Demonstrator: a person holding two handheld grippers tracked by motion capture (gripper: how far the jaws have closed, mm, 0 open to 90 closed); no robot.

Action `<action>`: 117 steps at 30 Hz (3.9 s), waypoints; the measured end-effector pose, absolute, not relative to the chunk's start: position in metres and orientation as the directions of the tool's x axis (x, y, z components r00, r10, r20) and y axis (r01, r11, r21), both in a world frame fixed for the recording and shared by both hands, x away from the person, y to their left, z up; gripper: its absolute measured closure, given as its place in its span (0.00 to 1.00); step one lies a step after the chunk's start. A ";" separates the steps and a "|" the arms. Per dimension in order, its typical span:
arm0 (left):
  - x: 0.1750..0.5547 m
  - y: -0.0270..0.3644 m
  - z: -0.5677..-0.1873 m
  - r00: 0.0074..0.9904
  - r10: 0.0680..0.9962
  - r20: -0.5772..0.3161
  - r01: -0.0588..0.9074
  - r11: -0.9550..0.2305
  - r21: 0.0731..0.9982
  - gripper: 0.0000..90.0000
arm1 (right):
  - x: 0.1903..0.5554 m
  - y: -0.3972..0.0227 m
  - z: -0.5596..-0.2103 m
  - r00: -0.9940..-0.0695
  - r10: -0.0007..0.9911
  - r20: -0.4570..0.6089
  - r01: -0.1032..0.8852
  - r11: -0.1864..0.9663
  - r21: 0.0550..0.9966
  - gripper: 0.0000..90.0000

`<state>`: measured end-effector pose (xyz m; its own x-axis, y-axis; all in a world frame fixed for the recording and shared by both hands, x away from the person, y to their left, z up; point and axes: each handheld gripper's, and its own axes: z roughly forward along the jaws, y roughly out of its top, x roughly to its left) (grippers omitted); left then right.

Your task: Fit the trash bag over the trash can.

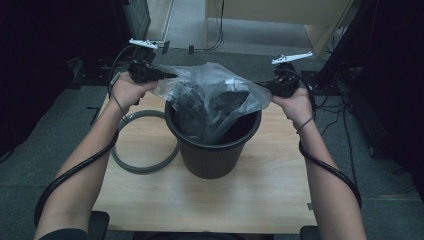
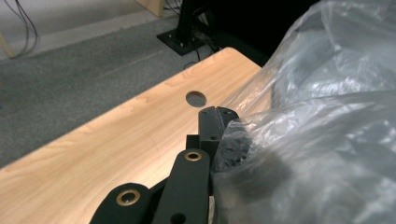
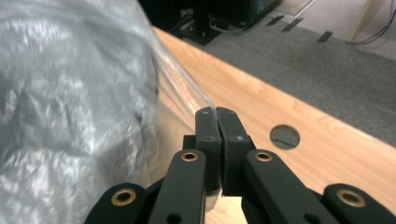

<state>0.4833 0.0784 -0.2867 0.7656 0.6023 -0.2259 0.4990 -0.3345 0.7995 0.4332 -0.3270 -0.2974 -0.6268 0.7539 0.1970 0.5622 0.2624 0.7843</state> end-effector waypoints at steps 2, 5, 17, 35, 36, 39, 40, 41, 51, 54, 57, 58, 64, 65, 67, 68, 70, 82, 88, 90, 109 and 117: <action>0.483 0.077 -0.292 0.766 0.600 -0.230 0.505 -0.341 0.793 0.99 | 0.433 -0.325 -0.302 -0.629 0.752 0.197 0.570 0.274 0.775 0.99; 0.483 0.074 -0.299 0.765 0.599 -0.237 0.515 -0.347 0.784 0.99 | 0.433 -0.323 -0.309 -0.633 0.751 0.189 0.576 0.294 0.763 1.00; 0.482 0.080 -0.314 0.758 0.593 -0.271 0.540 -0.339 0.770 0.99 | 0.428 -0.330 -0.327 -0.645 0.745 0.167 0.599 0.358 0.716 0.97; 0.461 0.106 -0.272 0.810 0.543 -0.219 0.408 -0.257 0.876 0.55 | 0.395 -0.366 -0.268 -0.686 0.711 0.158 0.368 0.151 0.918 0.52; 0.459 0.106 -0.270 0.817 0.535 -0.214 0.402 -0.262 0.877 0.55 | 0.392 -0.366 -0.265 -0.693 0.705 0.154 0.357 0.149 0.922 0.52; 0.452 0.104 -0.263 0.833 0.521 -0.185 0.371 -0.279 0.886 0.55 | 0.385 -0.366 -0.260 -0.710 0.689 0.145 0.342 0.157 0.926 0.53; 0.449 0.104 -0.260 0.838 0.518 -0.173 0.358 -0.282 0.890 0.55 | 0.382 -0.366 -0.258 -0.712 0.688 0.140 0.340 0.164 0.926 0.53; 0.447 0.105 -0.257 0.842 0.514 -0.162 0.346 -0.284 0.894 0.54 | 0.380 -0.367 -0.256 -0.715 0.686 0.134 0.337 0.170 0.926 0.53; 0.431 0.110 -0.238 0.879 0.468 -0.095 0.268 -0.317 0.910 0.54 | 0.362 -0.371 -0.237 -0.744 0.655 0.133 0.302 0.153 0.941 0.53; 0.429 0.097 -0.245 0.893 0.443 -0.080 0.261 -0.364 0.894 0.52 | 0.361 -0.364 -0.238 -0.756 0.640 0.134 0.301 0.159 0.940 0.52; 0.434 0.087 -0.254 0.889 0.449 -0.088 0.283 -0.387 0.877 0.50 | 0.362 -0.357 -0.243 -0.768 0.626 0.132 0.304 0.176 0.936 0.50; 0.436 0.085 -0.258 0.887 0.451 -0.098 0.293 -0.387 0.874 0.50 | 0.362 -0.355 -0.244 -0.772 0.622 0.135 0.307 0.178 0.935 0.49; 0.445 0.075 -0.269 0.882 0.461 -0.102 0.307 -0.395 0.866 0.49 | 0.359 -0.354 -0.251 -0.779 0.616 0.114 0.302 0.210 0.930 0.44; 0.447 0.075 -0.271 0.878 0.466 -0.106 0.310 -0.386 0.869 0.48 | 0.358 -0.355 -0.252 -0.778 0.617 0.118 0.305 0.207 0.930 0.44; 0.451 0.074 -0.273 0.872 0.475 -0.118 0.324 -0.379 0.867 0.47 | 0.357 -0.356 -0.252 -0.782 0.609 0.130 0.302 0.188 0.935 0.43; 0.452 0.073 -0.274 0.871 0.477 -0.120 0.327 -0.379 0.866 0.47 | 0.356 -0.357 -0.252 -0.787 0.602 0.134 0.297 0.180 0.938 0.43; 0.454 0.071 -0.276 0.870 0.478 -0.120 0.329 -0.383 0.863 0.49 | 0.355 -0.355 -0.252 -0.796 0.590 0.137 0.294 0.178 0.939 0.41; 0.440 0.067 -0.277 0.872 0.487 -0.043 0.266 -0.399 0.878 0.84 | 0.363 -0.342 -0.276 -0.782 0.616 0.100 0.315 0.252 0.915 0.78; 0.433 0.080 -0.271 0.881 0.470 -0.053 0.250 -0.367 0.896 0.93 | 0.357 -0.345 -0.271 -0.776 0.621 0.110 0.328 0.248 0.911 0.95; 0.428 0.082 -0.270 0.885 0.463 -0.046 0.240 -0.369 0.898 0.93 | 0.353 -0.347 -0.270 -0.779 0.617 0.108 0.322 0.246 0.914 0.96; 0.369 0.103 -0.268 0.916 0.390 -0.097 0.228 -0.306 0.924 0.95 | 0.305 -0.352 -0.271 -0.833 0.534 0.144 0.315 0.243 0.917 0.96; 0.347 0.117 -0.280 0.922 0.367 -0.121 0.238 -0.294 0.926 0.97 | 0.288 -0.348 -0.278 -0.857 0.497 0.136 0.304 0.274 0.912 0.93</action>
<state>0.3472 0.1168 -0.2795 0.9222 0.3675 -0.1206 0.2383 -0.2942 0.9256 0.2877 -0.3479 -0.2778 -0.8569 0.4971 0.1363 0.3042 0.2742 0.9123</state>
